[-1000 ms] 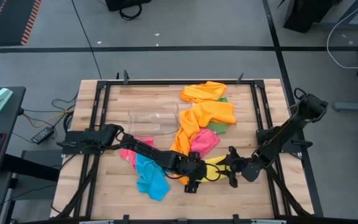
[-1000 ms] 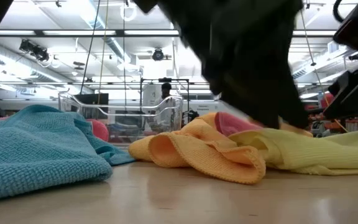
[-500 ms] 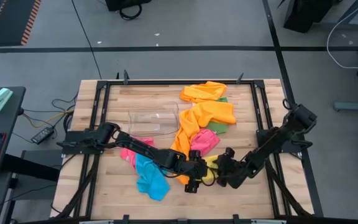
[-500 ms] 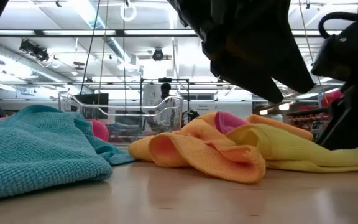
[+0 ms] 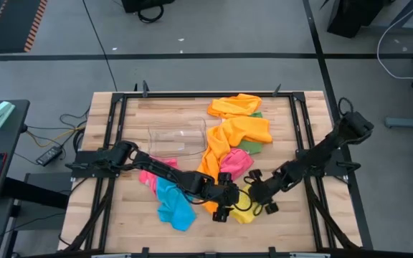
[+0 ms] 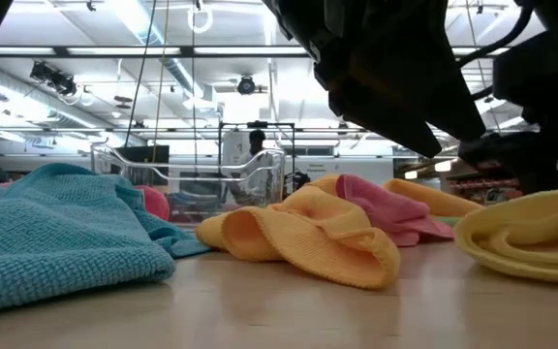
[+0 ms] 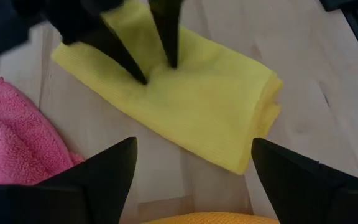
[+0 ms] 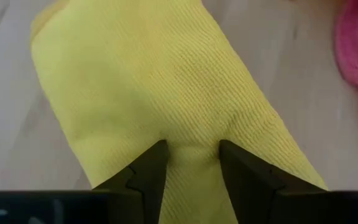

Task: Fold microfiber towels
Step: Fold the yellow microfiber cloth

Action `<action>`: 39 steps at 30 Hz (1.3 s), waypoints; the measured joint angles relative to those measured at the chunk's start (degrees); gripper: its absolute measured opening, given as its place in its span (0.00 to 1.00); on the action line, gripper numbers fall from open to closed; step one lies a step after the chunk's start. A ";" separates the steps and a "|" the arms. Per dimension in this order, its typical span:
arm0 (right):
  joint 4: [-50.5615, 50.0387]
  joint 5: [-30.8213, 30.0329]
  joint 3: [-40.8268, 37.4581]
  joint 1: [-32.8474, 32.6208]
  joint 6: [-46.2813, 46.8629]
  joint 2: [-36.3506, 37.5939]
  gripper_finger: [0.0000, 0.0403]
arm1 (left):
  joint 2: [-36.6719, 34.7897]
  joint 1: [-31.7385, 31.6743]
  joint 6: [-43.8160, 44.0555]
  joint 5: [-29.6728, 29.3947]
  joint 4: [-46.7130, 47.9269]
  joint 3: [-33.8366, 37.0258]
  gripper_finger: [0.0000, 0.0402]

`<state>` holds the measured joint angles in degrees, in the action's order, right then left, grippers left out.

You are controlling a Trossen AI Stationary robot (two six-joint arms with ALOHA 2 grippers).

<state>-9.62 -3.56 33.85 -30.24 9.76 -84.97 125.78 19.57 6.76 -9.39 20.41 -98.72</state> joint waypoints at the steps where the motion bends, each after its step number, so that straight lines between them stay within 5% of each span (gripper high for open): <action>1: -1.30 -0.09 0.00 0.43 -1.77 1.04 0.37 | 0.00 0.00 -0.01 0.00 0.03 0.00 0.81; 6: -2.93 -3.51 -0.02 1.56 -3.59 7.08 0.35 | 0.00 0.58 -4.94 0.48 0.58 0.00 0.81; 12: -2.84 -10.08 0.02 -1.91 0.76 11.89 0.33 | 0.43 2.41 -20.80 0.63 0.47 -0.01 0.81; 23: -7.88 -18.35 0.04 -9.35 15.04 12.35 0.33 | 3.37 6.23 -30.12 -1.34 -5.33 -0.07 0.81; 39: -8.05 -27.97 -1.42 -14.49 19.06 12.18 0.33 | 8.53 5.29 -47.81 -2.39 -14.18 0.02 0.81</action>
<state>-17.67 -31.53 32.42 -44.73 28.82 -72.79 134.31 24.86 -41.05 -11.78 6.22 -98.70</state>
